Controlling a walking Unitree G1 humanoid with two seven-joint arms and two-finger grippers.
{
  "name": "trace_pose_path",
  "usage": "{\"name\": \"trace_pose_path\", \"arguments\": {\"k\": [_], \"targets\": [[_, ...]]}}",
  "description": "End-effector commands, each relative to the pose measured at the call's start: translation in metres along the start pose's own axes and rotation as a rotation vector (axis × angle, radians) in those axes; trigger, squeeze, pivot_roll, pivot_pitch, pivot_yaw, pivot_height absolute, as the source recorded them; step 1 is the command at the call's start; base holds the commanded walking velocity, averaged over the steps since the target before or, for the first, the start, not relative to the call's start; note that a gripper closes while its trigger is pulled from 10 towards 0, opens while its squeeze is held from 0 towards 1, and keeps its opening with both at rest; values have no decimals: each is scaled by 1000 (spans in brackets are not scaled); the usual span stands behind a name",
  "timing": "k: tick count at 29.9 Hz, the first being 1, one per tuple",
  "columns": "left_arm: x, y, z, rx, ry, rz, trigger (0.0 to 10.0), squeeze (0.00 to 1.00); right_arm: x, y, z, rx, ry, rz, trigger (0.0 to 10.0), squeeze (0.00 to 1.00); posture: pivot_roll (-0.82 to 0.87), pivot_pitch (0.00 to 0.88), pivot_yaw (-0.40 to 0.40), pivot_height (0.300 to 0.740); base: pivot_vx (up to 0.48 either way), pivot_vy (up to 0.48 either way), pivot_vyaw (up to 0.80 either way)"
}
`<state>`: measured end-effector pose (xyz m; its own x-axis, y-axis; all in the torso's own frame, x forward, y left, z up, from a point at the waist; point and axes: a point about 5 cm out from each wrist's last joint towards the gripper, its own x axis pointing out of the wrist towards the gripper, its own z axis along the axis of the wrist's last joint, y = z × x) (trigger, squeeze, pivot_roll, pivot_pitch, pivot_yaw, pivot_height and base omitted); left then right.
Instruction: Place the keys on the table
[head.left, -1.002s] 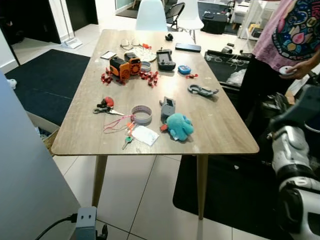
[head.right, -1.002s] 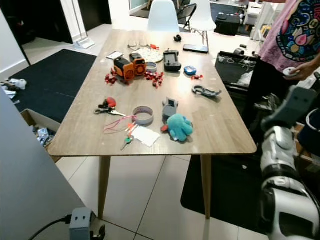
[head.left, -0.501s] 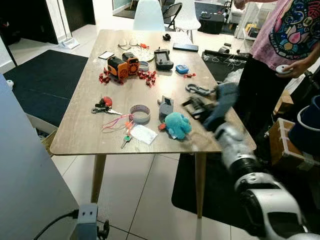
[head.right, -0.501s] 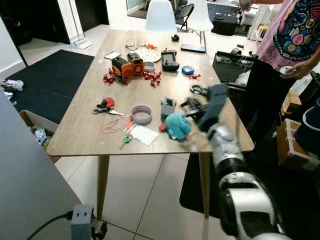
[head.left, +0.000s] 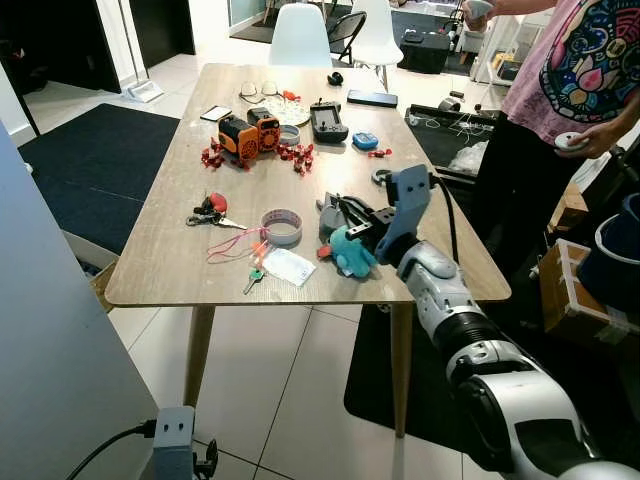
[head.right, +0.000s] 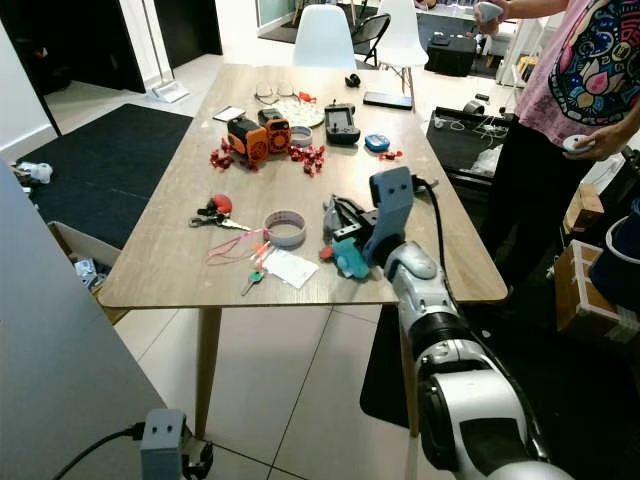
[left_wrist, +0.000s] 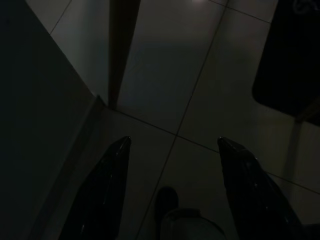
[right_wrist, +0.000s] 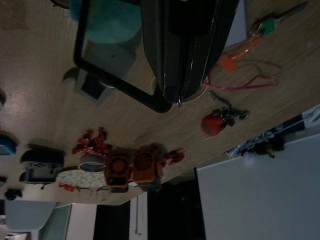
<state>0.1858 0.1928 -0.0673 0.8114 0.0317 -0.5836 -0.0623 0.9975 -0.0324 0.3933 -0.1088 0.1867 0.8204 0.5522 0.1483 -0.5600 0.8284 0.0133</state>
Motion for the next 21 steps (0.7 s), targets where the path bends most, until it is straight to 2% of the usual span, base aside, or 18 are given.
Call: {"name": "trace_pose_path", "arguments": {"k": [1,10,14,21], "targets": [[-3,3,-5,-1,8,7,10000,0,-1,2,-6,-1,30,4,10000,0,39,64,-44,740,0,0,0],[-4,4,-6,5,19,4,10000,0,-3,-7,-9,15,40,-103,10000,0,37,65,-40,740,0,0,0],[-4,4,-7,7,25,4,10000,0,4,21,-12,21,33,128,10000,0,37,65,-41,740,0,0,0],[-4,4,-7,6,25,3,10000,0,3,42,-23,7,60,288,10000,0,35,65,-39,740,0,0,0]]}}
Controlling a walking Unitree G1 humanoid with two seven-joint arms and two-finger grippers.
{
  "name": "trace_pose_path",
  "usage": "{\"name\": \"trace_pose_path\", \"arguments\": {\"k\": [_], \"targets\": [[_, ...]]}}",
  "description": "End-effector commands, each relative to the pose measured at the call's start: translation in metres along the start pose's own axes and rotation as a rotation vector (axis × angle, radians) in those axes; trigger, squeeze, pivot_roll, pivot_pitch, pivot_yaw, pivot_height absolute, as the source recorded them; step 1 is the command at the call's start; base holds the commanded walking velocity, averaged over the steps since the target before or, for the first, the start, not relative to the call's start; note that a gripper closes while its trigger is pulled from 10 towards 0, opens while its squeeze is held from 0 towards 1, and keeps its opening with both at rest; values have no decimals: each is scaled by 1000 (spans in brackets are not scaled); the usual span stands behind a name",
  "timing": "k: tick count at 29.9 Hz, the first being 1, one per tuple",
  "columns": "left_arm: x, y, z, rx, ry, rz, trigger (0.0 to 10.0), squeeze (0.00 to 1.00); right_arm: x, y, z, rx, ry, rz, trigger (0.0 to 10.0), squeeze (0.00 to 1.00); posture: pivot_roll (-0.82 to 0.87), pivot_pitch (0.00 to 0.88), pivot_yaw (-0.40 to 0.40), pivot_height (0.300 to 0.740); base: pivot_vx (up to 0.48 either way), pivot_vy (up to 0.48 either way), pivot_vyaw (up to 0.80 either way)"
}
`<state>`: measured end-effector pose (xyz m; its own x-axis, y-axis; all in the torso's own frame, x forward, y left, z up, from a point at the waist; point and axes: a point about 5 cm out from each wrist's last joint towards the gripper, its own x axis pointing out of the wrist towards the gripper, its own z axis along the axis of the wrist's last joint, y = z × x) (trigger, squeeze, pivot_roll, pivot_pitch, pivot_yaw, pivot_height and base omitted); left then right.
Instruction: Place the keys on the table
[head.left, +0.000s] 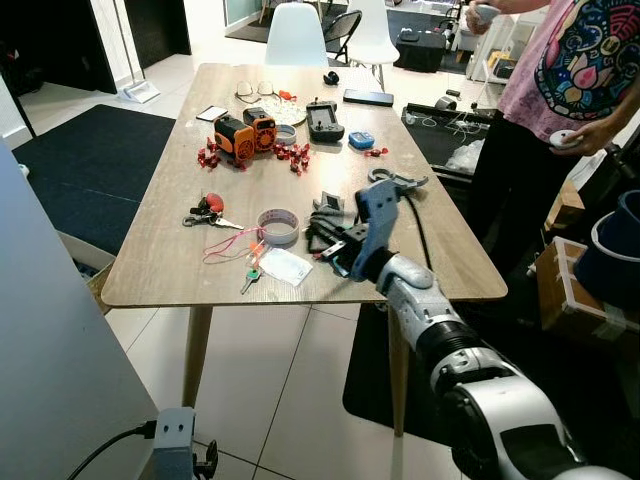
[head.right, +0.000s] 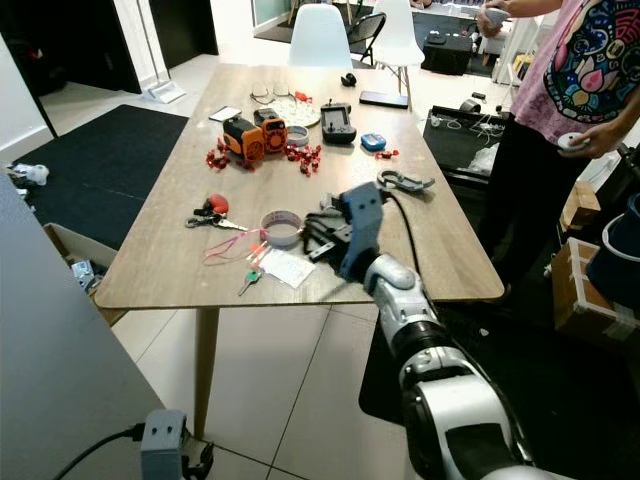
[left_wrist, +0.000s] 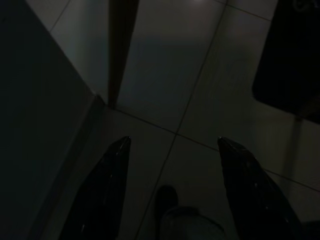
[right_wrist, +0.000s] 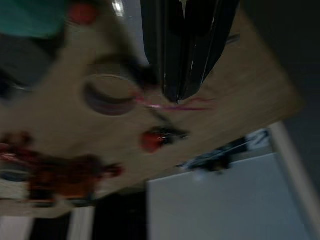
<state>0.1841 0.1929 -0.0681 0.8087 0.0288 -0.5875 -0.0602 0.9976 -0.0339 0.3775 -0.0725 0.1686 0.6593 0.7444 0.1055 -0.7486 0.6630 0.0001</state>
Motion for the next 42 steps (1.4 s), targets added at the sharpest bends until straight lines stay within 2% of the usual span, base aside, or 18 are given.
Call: {"name": "trace_pose_path", "arguments": {"k": [1,11,13,14,16,18,19,20,26,27,34,42], "targets": [[-3,4,-6,6,20,6,10000,0,-1,3,-3,-10,17,36,10000,0,35,65,-39,740,0,0,0],[-3,2,-6,6,20,2,10000,0,-3,4,-7,-23,23,40,10000,0,35,67,-40,740,0,0,0],[-3,2,-6,5,21,1,10000,0,-6,-3,-3,-31,-1,-22,10000,0,35,68,-39,740,0,0,0],[-3,2,-6,5,22,1,10000,0,-7,-10,0,-31,-8,-91,10000,0,35,68,-39,740,0,0,0],[-3,2,-6,5,22,1,10000,0,-7,-10,0,-31,-8,-91,10000,0,35,68,-39,740,0,0,0],[-3,2,-6,6,23,0,10000,0,-11,-22,2,-18,-9,-200,10000,0,32,69,-36,740,0,0,0],[-3,2,-6,6,23,0,10000,0,-11,-22,2,-18,-9,-200,10000,0,32,69,-36,740,0,0,0],[-3,2,-6,8,25,-1,10000,0,-15,-30,2,8,-4,-279,10000,0,32,73,-35,740,0,0,0],[-3,3,-6,9,24,-2,10000,0,-16,-35,3,21,-9,-326,10000,0,35,77,-37,740,0,0,0],[-3,3,-6,10,23,-2,10000,0,-16,-39,7,25,-22,-374,10000,0,37,86,-38,740,0,0,0],[-3,3,-6,15,25,-3,10000,0,-14,-43,12,19,-18,-426,10000,0,38,95,-38,740,0,0,0],[-5,5,-8,15,32,0,10000,0,-6,-40,22,19,-49,-401,10000,0,41,90,-42,740,0,0,0]]}}
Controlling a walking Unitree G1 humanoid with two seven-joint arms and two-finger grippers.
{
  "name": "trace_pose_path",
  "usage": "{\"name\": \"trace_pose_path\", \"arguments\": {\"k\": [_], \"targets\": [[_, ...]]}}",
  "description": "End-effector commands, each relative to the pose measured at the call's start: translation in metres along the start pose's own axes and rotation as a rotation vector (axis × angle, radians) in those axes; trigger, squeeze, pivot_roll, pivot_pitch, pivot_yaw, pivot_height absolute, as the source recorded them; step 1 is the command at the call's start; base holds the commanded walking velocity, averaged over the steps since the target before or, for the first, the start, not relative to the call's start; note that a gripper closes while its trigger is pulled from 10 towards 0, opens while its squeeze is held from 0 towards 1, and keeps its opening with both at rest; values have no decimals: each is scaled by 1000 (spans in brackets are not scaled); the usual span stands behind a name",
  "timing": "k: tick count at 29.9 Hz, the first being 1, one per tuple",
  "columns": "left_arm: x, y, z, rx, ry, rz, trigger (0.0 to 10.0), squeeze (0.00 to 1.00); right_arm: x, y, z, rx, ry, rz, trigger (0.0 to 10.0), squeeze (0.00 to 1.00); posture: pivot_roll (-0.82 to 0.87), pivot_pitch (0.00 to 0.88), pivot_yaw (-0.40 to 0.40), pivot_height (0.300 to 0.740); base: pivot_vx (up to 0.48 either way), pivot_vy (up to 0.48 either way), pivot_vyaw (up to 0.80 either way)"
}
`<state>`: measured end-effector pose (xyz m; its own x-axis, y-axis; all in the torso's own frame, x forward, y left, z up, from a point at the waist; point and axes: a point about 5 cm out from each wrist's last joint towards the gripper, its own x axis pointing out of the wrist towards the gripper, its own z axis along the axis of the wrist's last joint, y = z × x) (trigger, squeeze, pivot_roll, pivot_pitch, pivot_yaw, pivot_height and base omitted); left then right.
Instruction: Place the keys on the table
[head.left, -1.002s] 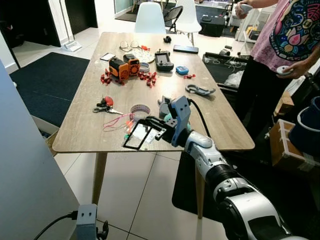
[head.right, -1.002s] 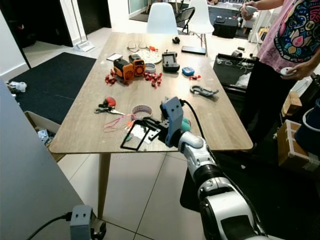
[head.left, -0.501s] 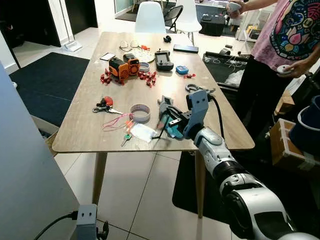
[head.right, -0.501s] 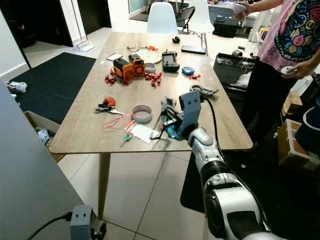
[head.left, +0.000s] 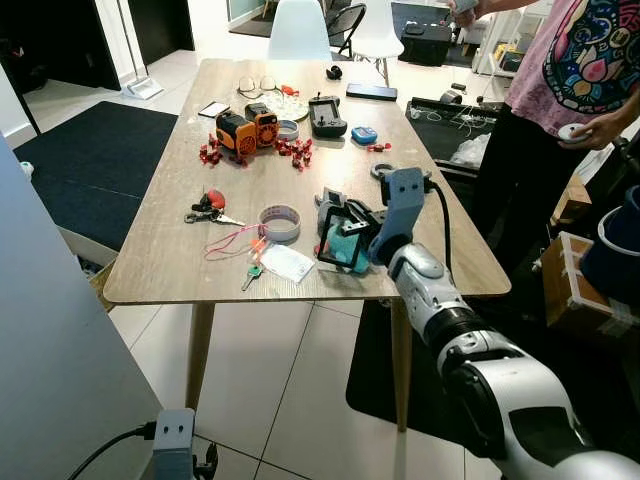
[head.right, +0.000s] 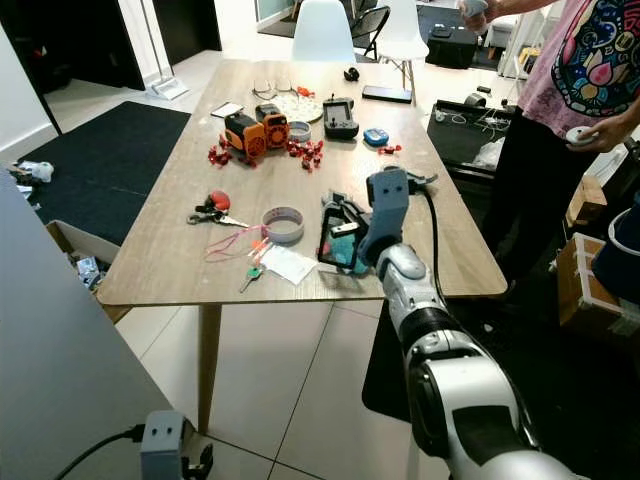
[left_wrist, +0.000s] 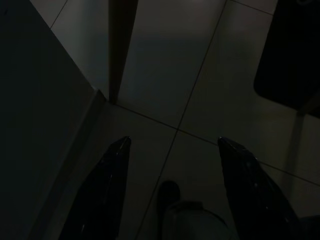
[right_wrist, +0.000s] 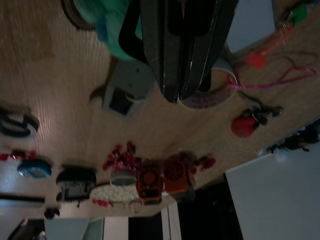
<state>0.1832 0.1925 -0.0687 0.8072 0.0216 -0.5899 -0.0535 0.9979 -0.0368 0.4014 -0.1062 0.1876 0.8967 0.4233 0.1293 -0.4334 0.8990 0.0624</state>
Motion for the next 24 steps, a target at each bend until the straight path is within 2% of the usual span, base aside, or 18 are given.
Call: {"name": "trace_pose_path", "arguments": {"k": [1,6,7,8,10,12,15,16,17,22,24], "targets": [[-4,5,-8,13,31,7,10000,0,2,1,3,9,-15,-1,10000,0,41,90,-42,740,0,0,0],[-4,6,-9,14,37,7,10000,0,2,0,5,18,-24,-2,10000,0,38,83,-40,740,0,0,0],[-4,6,-9,15,38,7,10000,0,3,1,6,24,-27,3,10000,71,38,82,-40,740,0,0,0],[-4,6,-8,16,39,7,10000,0,3,1,7,27,-32,8,10000,553,38,79,-39,740,0,0,0],[-4,6,-8,17,40,6,10000,0,3,0,8,25,-41,7,10000,992,38,76,-39,740,0,0,0],[-4,6,-8,17,41,6,10000,0,3,0,10,21,-46,4,10000,1000,38,75,-38,740,0,0,0],[-4,5,-8,18,42,5,10000,0,4,-2,11,2,-51,-13,10000,988,37,74,-37,740,0,0,0],[-4,5,-8,18,43,5,10000,0,4,-3,13,-14,-55,-31,10000,525,37,72,-37,740,0,0,0],[-3,5,-8,19,43,5,10000,0,4,-4,14,-29,-60,-49,10000,0,37,73,-37,740,0,0,0],[-3,5,-7,17,40,7,10000,0,2,-13,23,-34,-106,-107,10000,0,41,74,-40,740,0,0,0],[-3,6,-7,15,37,11,10000,0,-1,-24,30,3,-156,-156,10000,0,42,76,-41,740,0,0,0]]}}
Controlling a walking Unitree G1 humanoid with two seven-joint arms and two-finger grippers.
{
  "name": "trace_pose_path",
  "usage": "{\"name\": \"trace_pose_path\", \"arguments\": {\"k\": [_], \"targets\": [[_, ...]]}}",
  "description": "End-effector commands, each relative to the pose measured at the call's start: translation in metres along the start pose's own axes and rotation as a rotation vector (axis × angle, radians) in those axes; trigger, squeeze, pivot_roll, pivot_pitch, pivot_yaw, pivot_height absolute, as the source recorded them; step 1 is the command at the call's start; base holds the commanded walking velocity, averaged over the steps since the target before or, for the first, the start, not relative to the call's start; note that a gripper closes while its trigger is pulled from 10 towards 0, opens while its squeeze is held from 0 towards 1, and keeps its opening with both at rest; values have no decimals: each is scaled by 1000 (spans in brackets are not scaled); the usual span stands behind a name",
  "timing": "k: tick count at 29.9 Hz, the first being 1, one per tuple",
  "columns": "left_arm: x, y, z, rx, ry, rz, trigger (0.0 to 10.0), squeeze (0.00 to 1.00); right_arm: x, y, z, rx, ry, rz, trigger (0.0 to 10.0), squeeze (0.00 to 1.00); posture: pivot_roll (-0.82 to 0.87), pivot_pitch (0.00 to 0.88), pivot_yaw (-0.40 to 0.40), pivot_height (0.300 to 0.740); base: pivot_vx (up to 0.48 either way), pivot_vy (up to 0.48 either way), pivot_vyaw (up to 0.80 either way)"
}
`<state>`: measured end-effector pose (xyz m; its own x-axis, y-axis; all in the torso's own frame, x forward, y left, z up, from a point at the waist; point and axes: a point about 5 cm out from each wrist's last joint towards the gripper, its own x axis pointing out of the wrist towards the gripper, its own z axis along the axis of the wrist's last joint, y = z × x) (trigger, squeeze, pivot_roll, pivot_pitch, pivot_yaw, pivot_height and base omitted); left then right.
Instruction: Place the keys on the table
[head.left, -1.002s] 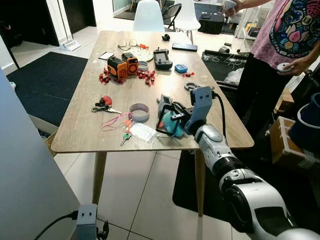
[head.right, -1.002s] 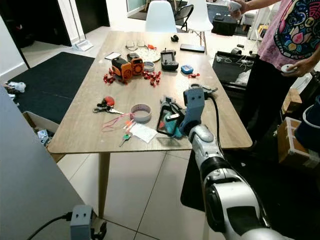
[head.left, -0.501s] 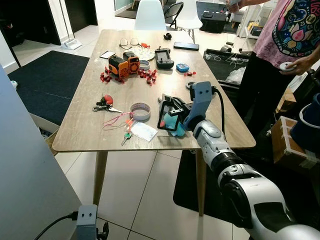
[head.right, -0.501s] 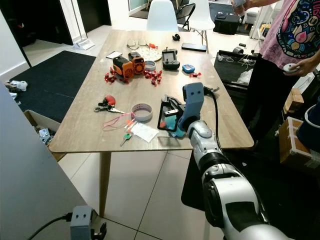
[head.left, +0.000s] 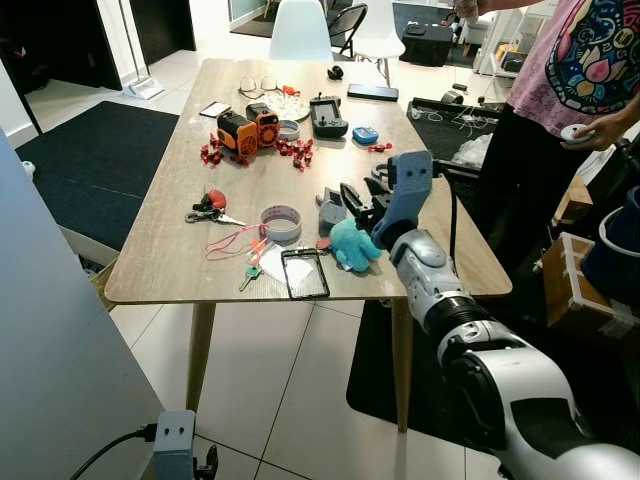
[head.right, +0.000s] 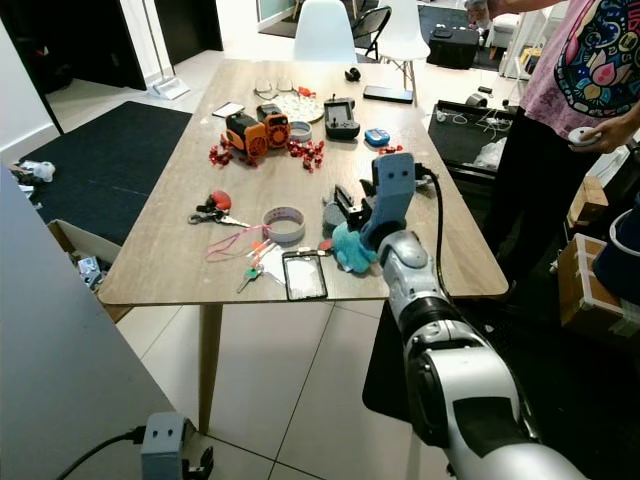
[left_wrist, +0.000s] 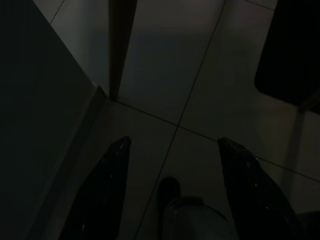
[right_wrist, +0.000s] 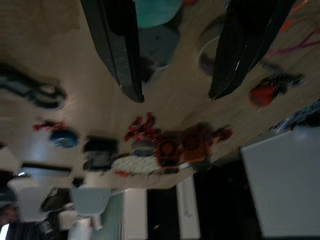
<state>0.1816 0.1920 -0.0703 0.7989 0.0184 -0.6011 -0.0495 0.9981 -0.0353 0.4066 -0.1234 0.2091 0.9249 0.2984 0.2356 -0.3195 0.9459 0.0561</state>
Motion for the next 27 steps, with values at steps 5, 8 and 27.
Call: {"name": "trace_pose_path", "arguments": {"k": [5,8,27], "targets": [[-4,7,-5,10,19,15,10000,0,-4,-13,3,65,-29,-24,10000,0,37,79,-39,740,0,0,0],[-4,6,-7,9,20,12,10000,0,-20,-17,-26,-25,84,-59,10000,0,35,84,-35,740,0,0,0],[-6,4,-5,24,-19,3,10000,0,-103,-122,-30,20,-86,-665,10000,0,45,88,-47,740,0,0,0]]}}
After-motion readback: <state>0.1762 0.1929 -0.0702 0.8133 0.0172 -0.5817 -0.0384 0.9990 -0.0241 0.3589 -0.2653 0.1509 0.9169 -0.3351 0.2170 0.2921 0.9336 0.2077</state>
